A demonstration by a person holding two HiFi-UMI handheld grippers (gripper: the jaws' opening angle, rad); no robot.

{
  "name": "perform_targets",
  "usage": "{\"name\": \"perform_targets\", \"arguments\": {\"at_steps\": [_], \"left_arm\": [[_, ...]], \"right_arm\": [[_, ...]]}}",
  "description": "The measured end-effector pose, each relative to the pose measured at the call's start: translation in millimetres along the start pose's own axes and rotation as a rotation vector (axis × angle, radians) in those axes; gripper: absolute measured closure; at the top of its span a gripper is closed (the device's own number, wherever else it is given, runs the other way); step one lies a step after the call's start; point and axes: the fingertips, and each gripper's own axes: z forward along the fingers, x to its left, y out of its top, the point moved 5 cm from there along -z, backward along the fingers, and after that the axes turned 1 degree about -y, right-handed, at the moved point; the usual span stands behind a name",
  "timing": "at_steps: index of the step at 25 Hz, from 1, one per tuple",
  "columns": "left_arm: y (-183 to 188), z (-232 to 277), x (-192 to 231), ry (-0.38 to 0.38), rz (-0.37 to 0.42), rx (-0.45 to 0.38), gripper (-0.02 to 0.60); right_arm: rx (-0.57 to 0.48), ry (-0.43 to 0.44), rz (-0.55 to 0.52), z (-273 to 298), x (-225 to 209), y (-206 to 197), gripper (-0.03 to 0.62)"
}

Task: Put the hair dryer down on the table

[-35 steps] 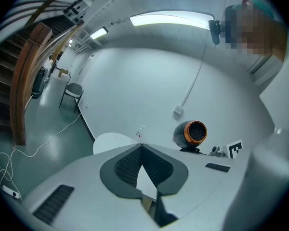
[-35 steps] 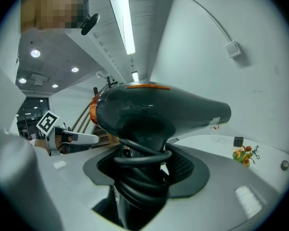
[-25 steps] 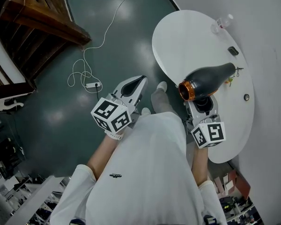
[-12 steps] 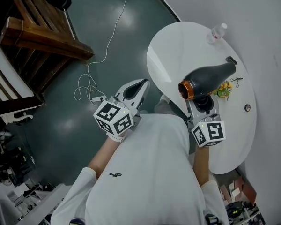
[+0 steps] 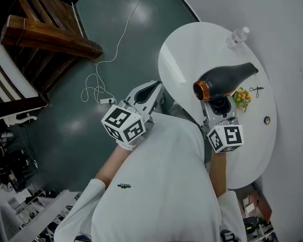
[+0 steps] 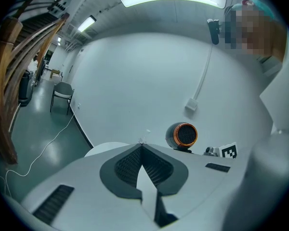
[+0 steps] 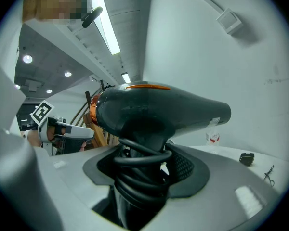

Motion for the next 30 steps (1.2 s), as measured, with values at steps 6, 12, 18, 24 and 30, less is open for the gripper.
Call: {"name": "perform_targets", "arguments": {"at_steps": [6, 12, 18, 24, 30], "left_arm": [[-1, 14, -3, -0.042, 0.023, 0.055, 0.58], [1, 28, -2, -0.056, 0.029, 0.073, 0.58], [-9, 31, 2, -0.059, 0.003, 0.101, 0.58], [-16, 34, 14, -0.05, -0.025, 0.114, 0.58], [-21, 36, 29, -0.038, -0.042, 0.132, 0.58]], "right_arm": [[-0.008, -0.037, 0.012, 0, -6, -3, 0.315], [-0.003, -0.064, 0.022, 1, -17, -4, 0.315], [0.027, -0.072, 0.019, 9, -22, -8, 0.315], [0.062, -0.073, 0.017, 26, -26, -15, 0.315], [0.108, -0.081, 0.017, 44, -33, -28, 0.315]]}}
